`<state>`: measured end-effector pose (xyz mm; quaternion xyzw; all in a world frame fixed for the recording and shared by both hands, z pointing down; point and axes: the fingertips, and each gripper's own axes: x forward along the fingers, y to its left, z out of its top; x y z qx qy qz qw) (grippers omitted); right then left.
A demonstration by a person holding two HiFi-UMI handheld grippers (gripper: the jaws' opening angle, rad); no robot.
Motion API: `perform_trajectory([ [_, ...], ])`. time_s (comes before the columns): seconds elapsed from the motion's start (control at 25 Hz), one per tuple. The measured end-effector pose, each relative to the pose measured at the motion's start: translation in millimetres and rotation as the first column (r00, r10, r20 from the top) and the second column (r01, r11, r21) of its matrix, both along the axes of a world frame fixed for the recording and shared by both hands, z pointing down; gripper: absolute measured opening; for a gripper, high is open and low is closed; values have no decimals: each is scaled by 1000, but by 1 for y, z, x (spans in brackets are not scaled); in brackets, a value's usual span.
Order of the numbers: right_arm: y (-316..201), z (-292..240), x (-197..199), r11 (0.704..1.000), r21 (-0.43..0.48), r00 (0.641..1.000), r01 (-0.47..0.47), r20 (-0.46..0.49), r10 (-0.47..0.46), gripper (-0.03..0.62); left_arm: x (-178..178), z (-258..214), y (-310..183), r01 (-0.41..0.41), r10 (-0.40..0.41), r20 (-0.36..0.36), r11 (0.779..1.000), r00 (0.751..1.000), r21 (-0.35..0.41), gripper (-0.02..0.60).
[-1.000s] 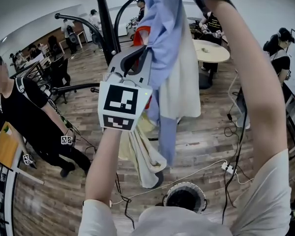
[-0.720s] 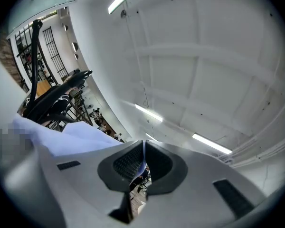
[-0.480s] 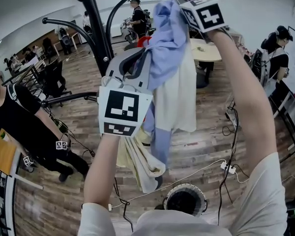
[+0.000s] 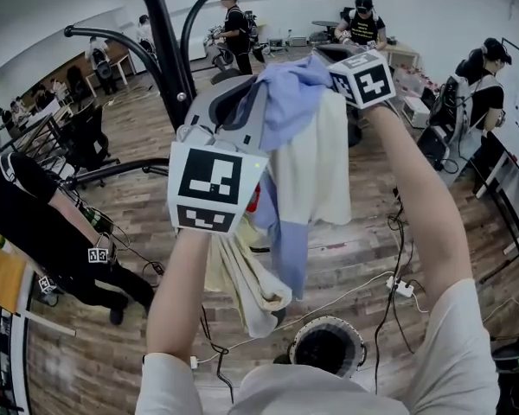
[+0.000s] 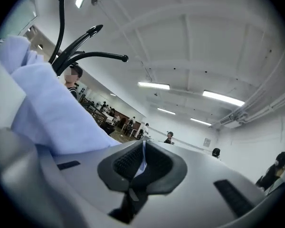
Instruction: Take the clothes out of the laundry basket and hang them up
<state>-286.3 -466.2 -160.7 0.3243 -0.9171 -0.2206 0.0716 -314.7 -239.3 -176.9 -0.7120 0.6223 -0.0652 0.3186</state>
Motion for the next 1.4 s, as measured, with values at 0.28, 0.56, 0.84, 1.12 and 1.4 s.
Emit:
perform_trajectory([
  [0.28, 2, 24, 7, 997, -65, 999, 30, 23, -28, 28, -3, -2, 3, -21, 21, -9, 1000, 1000, -1, 29],
  [0.56, 7, 45, 17, 996, -87, 999, 17, -31, -20, 51, 0, 2, 5, -29, 29, -15, 1000, 999, 2, 30],
  [0.84, 8, 52, 38, 997, -81, 1000, -10, -8, 9, 97, 4, 5, 15, -53, 54, -9, 999, 999, 9, 31],
  [1.12, 21, 51, 56, 997, -62, 999, -35, -20, 33, 67, 4, -1, 24, -55, 57, -37, 997, 998, 44, 89],
  [1.4, 43, 47, 77, 997, -41, 998, -58, 4, 59, 58, 11, -8, 43, -68, 71, -43, 996, 997, 65, 120],
])
